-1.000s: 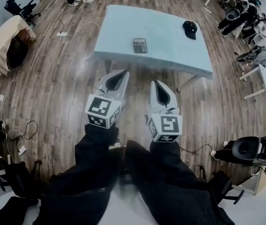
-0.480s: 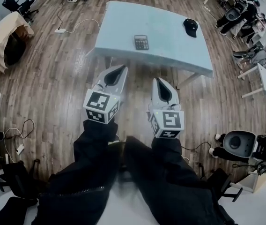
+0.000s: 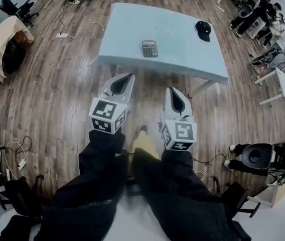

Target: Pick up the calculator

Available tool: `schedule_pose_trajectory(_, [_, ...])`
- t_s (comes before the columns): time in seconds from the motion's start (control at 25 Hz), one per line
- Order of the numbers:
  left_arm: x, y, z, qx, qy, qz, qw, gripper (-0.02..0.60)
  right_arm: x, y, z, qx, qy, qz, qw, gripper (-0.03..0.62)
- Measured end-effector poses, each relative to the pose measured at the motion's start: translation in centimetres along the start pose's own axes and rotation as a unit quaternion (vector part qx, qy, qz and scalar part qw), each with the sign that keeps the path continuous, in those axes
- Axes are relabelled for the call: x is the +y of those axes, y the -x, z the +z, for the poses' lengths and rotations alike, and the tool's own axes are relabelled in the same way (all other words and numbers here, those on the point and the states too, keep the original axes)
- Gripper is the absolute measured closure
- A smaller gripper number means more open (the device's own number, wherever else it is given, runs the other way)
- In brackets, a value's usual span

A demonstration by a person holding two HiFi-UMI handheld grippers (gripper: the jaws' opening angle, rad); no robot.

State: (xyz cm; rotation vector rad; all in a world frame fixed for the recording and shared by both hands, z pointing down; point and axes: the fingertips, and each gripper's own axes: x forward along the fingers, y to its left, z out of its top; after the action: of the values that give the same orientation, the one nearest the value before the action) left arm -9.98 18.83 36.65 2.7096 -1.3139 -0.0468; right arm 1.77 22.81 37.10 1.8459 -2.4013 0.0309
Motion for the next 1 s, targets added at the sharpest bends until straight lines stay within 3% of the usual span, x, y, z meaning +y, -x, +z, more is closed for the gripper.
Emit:
schedule_pose_trajectory(0.36, [5.1, -7.8, -1.1, 0.017, -0.005, 0.028, 0.9994, 0.581, -5.1, -9.2, -1.1, -0.001, -0.019, 0.01, 1.0, 0.594])
schedule_pose_trajectory(1.0, [13.6, -31.3, 1.1, 0.04, -0.011, 0.058, 0.9975, 0.581, -19.7, -30.1, -0.6, 0.016, -0.051, 0.034, 0.998, 0.594])
